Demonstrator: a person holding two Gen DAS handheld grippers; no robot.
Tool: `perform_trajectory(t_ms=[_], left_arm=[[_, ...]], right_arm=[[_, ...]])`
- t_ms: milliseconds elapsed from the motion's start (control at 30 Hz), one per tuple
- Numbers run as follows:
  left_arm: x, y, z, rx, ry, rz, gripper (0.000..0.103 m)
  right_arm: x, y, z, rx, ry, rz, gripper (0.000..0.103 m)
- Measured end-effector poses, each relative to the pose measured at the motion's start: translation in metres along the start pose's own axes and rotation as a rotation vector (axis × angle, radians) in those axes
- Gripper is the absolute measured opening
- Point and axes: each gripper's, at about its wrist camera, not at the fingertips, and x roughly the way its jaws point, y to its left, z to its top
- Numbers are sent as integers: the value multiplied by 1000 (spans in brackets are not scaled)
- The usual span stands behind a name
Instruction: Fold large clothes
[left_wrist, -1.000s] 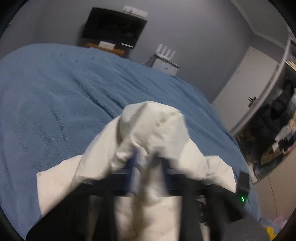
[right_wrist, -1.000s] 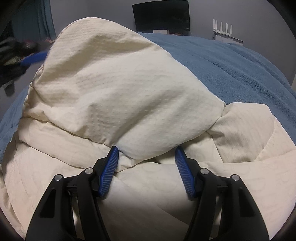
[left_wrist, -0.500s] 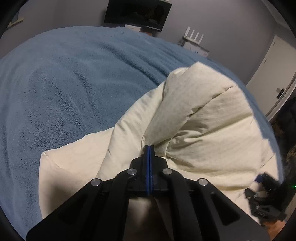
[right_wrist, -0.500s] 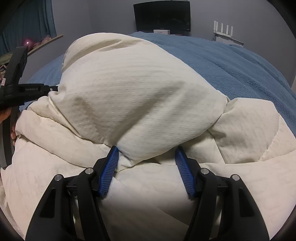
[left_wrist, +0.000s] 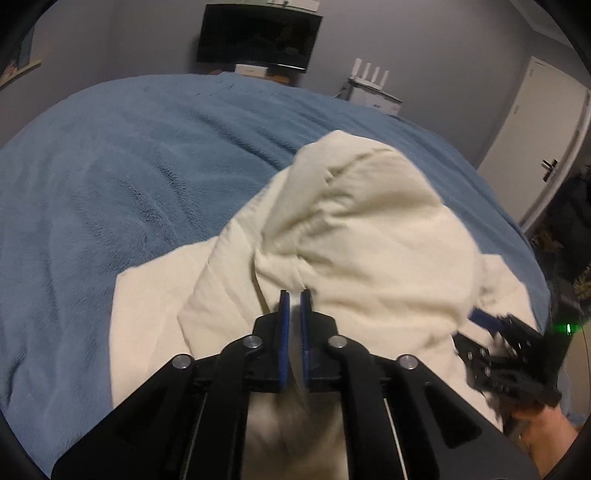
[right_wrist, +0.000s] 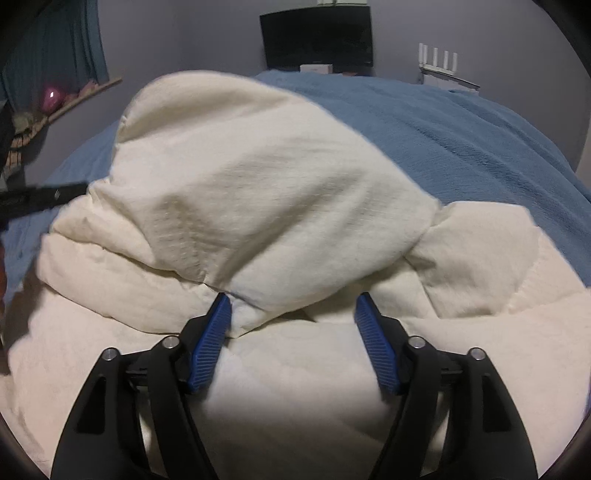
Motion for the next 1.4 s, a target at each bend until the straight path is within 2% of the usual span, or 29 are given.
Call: perform_trajectory(t_ms=[133, 233, 300, 367, 433, 467, 533, 600, 667, 767, 867, 1033, 1233, 1400], left_arm=[[-15, -12, -20, 57, 37, -2, 22], [3, -17, -39, 127, 136, 54, 25], [4, -15, -46, 121, 141, 53, 26], [-10, -12, -44, 90, 109, 32, 29], [-26, -8, -45, 66, 78, 16, 43], [-40, -7, -47, 61, 48, 6, 54], [-61, -9, -51, 65, 4, 8, 63], [-91, -13, -58, 64, -52, 4, 79], [-115, -18, -66, 57, -94, -5, 83], [-144, -30, -80, 48, -102, -18, 85], [-176, -42, -95, 51, -106, -13, 93], [-216, -59, -118, 106, -91, -21, 94], [-254, -64, -143, 165, -85, -13, 95], [-273, -63, -167, 240, -36, 43, 95]], right_arm=[[-25, 2, 1, 16, -32, 13, 75], [-39, 9, 1, -2, -29, -11, 75], [-62, 13, 2, 17, -52, -3, 75], [-88, 13, 6, 37, -74, 5, 75], [-111, 15, 7, 46, -71, 2, 76], [-127, 17, 7, 44, -65, -3, 76], [-159, 21, 4, 28, -71, -30, 77], [-188, 22, -1, 21, -87, -60, 81], [-214, 26, -14, 33, -105, -63, 83], [-244, 24, -31, 70, -109, -48, 85], [-267, 17, -54, 114, -88, -52, 85], [-301, 12, -89, 167, -65, -74, 90], [-345, 18, -118, 134, -81, -119, 91], [-377, 24, -129, 99, -100, -137, 92]])
